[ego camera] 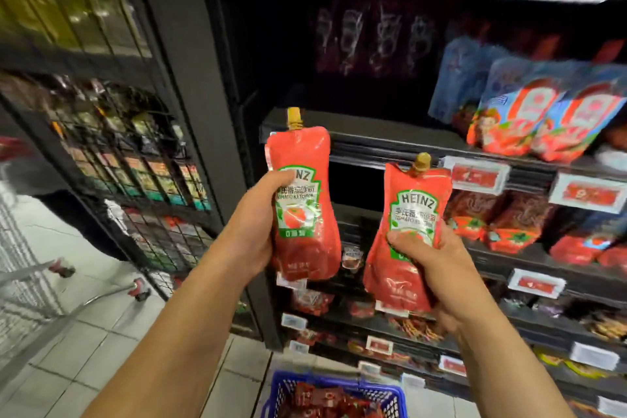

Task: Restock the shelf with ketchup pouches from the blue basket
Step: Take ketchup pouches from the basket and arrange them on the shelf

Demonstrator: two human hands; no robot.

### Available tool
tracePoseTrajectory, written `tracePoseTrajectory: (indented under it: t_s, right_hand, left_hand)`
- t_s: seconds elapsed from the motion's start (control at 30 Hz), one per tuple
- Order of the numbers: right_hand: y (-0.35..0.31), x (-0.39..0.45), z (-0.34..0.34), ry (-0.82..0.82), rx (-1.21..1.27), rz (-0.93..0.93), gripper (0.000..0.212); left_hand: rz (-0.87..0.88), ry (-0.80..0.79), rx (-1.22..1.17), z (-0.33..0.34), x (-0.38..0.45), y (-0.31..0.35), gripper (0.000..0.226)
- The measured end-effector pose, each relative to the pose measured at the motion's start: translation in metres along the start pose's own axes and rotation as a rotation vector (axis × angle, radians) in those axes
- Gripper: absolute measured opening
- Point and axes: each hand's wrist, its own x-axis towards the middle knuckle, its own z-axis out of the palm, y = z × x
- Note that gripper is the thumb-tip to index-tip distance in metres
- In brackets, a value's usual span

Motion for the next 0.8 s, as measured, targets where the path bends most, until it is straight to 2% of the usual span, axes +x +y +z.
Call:
tracePoseTrajectory:
  t_s: [0.1, 0.2, 0.33, 0.5, 0.63, 0.73, 0.8]
  right_hand:
    - [-0.021, 0.018, 0.017, 0.037, 0.001, -0.08, 0.04]
    - [-0.046, 0.038, 0.034, 0.078, -0.01, -0.084, 0.04]
    - [-0.073, 0.063, 0.058, 0.111, 0.006, -0.11, 0.034]
    - [-0.092, 0.093, 0.078, 0.134, 0.036, -0.117, 0.022]
    - [-0.106, 0.115, 0.082, 0.161, 0.024, -0.127, 0.02]
    - [-0.115, 0.131, 0.075, 0.157, -0.002, -0.138, 0.017]
    - [-0.12, 0.142, 0.067, 0.148, -0.028, -0.125, 0.018]
  left_hand:
    - [0.045, -0.011, 0.012, -0.006, 0.027, 0.03, 0.025]
    - [0.12, -0.031, 0.068, -0.009, 0.057, 0.061, 0.027]
    - [0.26, -0.124, 0.191, -0.01, 0.094, 0.098, 0.026]
    - [0.237, -0.115, 0.289, 0.009, 0.133, 0.128, 0.027]
    - [0.218, 0.007, 0.307, 0.023, 0.16, 0.139, 0.025]
    - [0.299, 0.124, 0.309, 0.036, 0.179, 0.15, 0.028]
    - [0.356, 0.179, 0.425, 0.046, 0.191, 0.153, 0.034]
